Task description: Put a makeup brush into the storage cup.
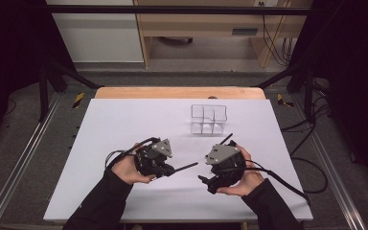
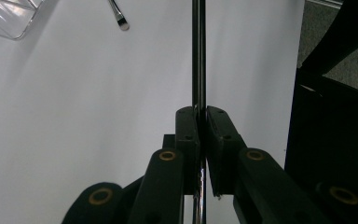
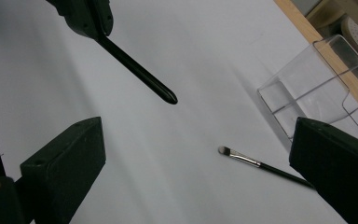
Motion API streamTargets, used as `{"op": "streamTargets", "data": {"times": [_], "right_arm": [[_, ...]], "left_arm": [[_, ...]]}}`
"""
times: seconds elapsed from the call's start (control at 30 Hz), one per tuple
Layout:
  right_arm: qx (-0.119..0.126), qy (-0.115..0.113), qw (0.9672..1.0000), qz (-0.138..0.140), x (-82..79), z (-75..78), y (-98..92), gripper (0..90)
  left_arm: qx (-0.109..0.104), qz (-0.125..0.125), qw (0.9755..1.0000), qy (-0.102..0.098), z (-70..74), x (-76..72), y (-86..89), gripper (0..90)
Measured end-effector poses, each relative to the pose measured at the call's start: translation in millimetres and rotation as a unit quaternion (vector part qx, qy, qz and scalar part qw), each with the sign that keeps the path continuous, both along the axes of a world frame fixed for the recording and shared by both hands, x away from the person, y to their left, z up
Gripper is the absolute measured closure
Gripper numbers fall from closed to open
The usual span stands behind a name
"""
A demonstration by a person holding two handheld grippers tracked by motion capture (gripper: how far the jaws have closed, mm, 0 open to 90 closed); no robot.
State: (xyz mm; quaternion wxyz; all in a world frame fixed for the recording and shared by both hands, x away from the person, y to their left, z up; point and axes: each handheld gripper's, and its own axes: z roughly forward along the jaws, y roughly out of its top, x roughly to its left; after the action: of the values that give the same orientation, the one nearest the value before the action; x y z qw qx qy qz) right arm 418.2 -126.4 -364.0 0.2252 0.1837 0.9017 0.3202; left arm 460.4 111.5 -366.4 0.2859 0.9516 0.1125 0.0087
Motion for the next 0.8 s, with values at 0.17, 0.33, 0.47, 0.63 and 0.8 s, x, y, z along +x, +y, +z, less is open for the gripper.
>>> {"op": "streamTargets", "data": {"times": [0.17, 0.33, 0.47, 0.63, 0.8], "right_arm": [[-0.025, 0.0, 0.9996, 0.015, -2.2, -1.5, 6.9, 4.6], [-0.034, -0.002, 0.999, 0.027, -4.0, -3.7, 12.3, 5.2], [-0.041, -0.002, 0.9985, 0.037, -4.8, -5.4, 16.4, 5.5], [-0.044, 0.002, 0.998, 0.046, -3.9, -8.0, 20.7, 6.0], [-0.054, -0.002, 0.9971, 0.054, -4.6, -10.3, 23.3, 6.5]], "left_arm": [[0.003, -0.009, 0.9999, 0.004, -0.5, 0.0, -2.8, 83.3], [0.001, -0.009, 0.9999, 0.005, 1.1, -0.7, -4.0, 83.3], [0.0, -0.009, 0.9999, 0.008, 1.9, -0.2, -5.1, 83.3], [0.002, -0.012, 0.9999, 0.011, 3.0, -0.2, -7.1, 83.3], [0.006, -0.014, 0.9997, 0.017, 3.0, 0.7, -9.6, 83.3]]}}
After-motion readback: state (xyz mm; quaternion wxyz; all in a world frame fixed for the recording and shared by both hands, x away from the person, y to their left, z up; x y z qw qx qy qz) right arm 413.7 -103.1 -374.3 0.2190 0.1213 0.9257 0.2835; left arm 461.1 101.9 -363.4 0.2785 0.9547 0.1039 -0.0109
